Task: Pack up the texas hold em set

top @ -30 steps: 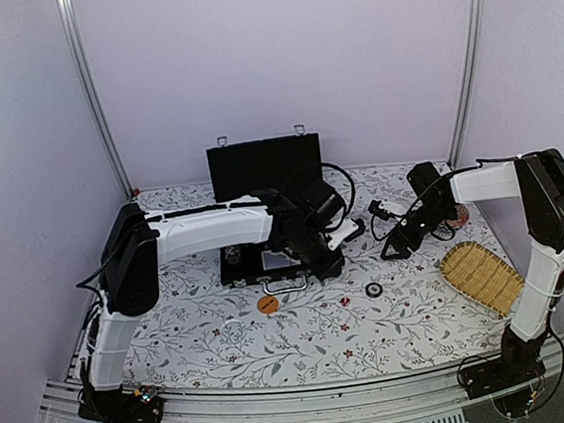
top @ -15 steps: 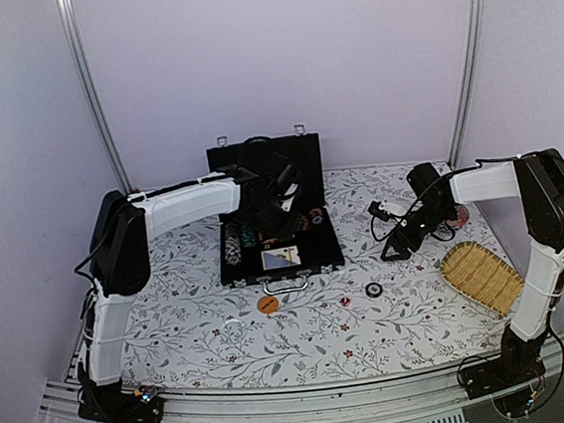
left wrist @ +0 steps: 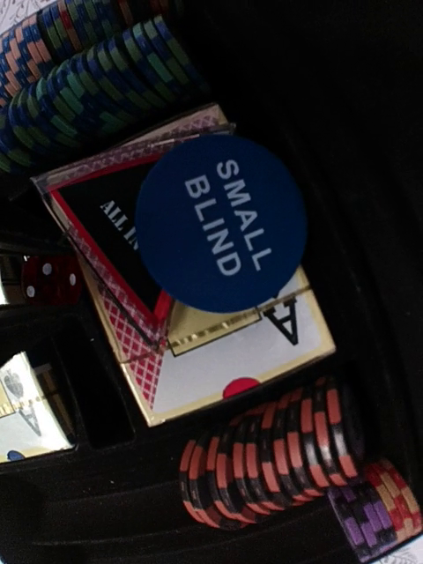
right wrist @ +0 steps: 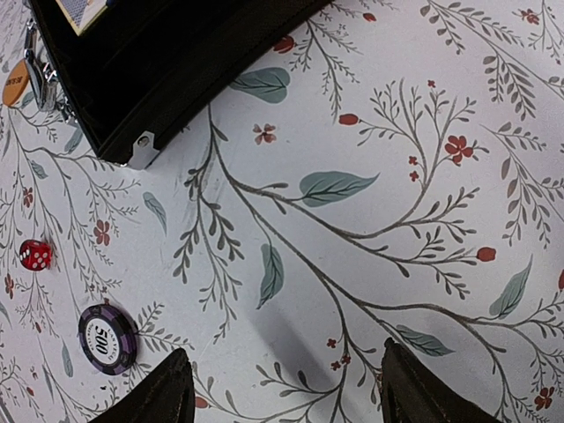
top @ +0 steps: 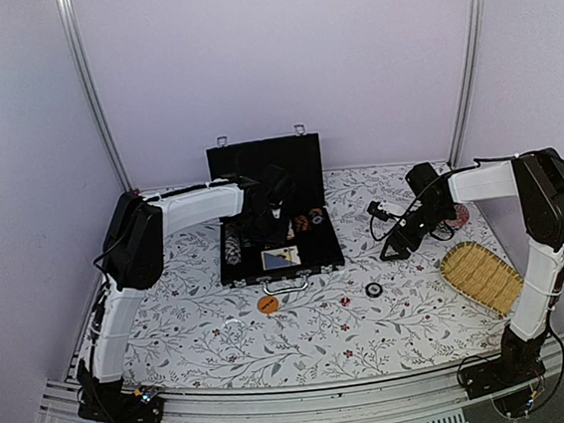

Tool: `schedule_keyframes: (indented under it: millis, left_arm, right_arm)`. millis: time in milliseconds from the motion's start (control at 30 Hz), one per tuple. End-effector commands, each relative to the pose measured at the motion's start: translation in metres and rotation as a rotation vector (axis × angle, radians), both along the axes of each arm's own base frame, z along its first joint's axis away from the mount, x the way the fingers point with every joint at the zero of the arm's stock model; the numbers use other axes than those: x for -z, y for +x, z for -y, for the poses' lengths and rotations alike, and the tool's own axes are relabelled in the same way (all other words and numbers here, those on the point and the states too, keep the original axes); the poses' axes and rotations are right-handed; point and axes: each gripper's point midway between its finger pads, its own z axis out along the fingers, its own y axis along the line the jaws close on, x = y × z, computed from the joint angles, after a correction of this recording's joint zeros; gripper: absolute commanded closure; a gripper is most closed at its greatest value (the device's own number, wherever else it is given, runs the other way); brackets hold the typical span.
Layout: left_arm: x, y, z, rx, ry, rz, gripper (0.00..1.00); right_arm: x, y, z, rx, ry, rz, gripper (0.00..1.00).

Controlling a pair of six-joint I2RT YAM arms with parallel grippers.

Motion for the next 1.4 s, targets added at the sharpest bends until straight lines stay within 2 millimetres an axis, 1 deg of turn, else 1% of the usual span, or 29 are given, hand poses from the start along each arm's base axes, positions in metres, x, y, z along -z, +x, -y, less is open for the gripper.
schedule_keyframes:
  millis: [0,100,200,300,733,900,1000,1067,1133,1233,1367]
  left_arm:
    - [0.005,0.008,-0.01,-0.064,0.013,-0.005,0.82]
    - [0.009,0.006,-0.011,-0.062,0.02,-0.017,0.81]
    - [0.01,0.002,-0.009,-0.05,0.015,-0.033,0.82]
    - [0.008,-0.001,-0.008,-0.047,0.006,-0.036,0.83]
    - [0.0,-0.01,-0.003,-0.039,-0.004,-0.038,0.85]
    - [-0.003,-0.016,-0.001,-0.035,0.0,-0.038,0.85]
    - [-0.01,-0.018,0.001,-0.034,0.004,-0.019,0.85]
    - [-0.009,-0.018,0.0,-0.036,0.006,-0.02,0.84]
    - [-0.005,-0.02,0.001,-0.035,0.009,-0.032,0.83]
    - [-0.009,-0.023,0.005,-0.028,0.006,-0.03,0.8]
    - [-0.005,-0.02,0.004,-0.031,0.014,-0.031,0.72]
  right_arm:
    - [-0.001,0.003,-0.009,-0.025,0.014,-0.003,0.27]
    - [-0.002,0.003,-0.009,-0.024,0.015,-0.001,0.27]
    - [-0.001,0.002,-0.01,-0.025,0.014,-0.004,0.27]
    - [0.0,0.001,-0.011,-0.029,0.013,-0.008,0.27]
    - [0.002,0.001,-0.012,-0.035,0.008,-0.006,0.27]
    - [0.003,0.0,-0.012,-0.038,0.007,-0.009,0.27]
    - [0.003,0.0,-0.012,-0.038,0.006,-0.01,0.27]
    - [0.003,0.0,-0.012,-0.04,0.006,-0.01,0.27]
    - [0.003,0.0,-0.013,-0.041,0.005,-0.009,0.27]
    - [0.003,-0.001,-0.013,-0.042,0.004,-0.01,0.27]
    - [0.003,-0.001,-0.013,-0.043,0.004,-0.01,0.27]
